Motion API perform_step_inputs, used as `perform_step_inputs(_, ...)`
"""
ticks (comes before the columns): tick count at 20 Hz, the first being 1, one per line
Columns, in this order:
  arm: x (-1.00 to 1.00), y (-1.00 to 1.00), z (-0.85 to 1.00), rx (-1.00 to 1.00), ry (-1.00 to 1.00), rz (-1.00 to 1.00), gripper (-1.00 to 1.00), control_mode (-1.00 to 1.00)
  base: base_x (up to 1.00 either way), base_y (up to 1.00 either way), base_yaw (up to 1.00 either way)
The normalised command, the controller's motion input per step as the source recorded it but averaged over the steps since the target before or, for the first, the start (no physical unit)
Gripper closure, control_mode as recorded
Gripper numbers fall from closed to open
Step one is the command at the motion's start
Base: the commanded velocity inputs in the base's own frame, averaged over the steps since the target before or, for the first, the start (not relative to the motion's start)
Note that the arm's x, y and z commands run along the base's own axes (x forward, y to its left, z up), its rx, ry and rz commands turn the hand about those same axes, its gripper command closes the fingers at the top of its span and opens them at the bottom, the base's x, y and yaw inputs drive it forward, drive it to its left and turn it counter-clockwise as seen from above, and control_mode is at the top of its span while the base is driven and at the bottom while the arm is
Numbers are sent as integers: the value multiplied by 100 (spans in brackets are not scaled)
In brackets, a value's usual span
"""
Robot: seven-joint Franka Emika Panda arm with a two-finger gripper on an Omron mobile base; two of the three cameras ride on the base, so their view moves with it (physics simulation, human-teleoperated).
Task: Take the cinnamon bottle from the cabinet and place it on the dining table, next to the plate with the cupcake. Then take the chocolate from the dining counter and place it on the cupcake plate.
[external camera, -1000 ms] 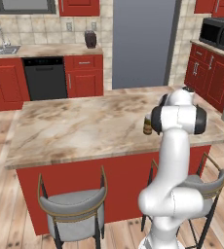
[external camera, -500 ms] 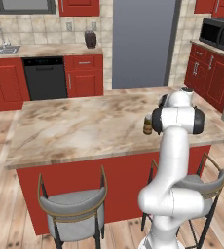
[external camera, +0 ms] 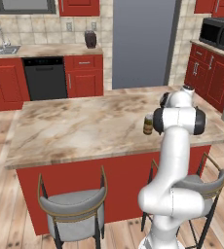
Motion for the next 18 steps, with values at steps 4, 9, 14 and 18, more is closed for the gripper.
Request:
perform_step_inputs(4,-34,0,39,1,-1,0,-100,-100,0,0,0)
perform_step_inputs(9,-65,4,85,0,-10,0,-100,-100,0,0,0)
perform_step_inputs(14,-85,36,82,0,-14,1,-100,-100,0,0,0)
perform_step_inputs(18,-85,74,80,-2,-18,8,-100,-100,0,0,0)
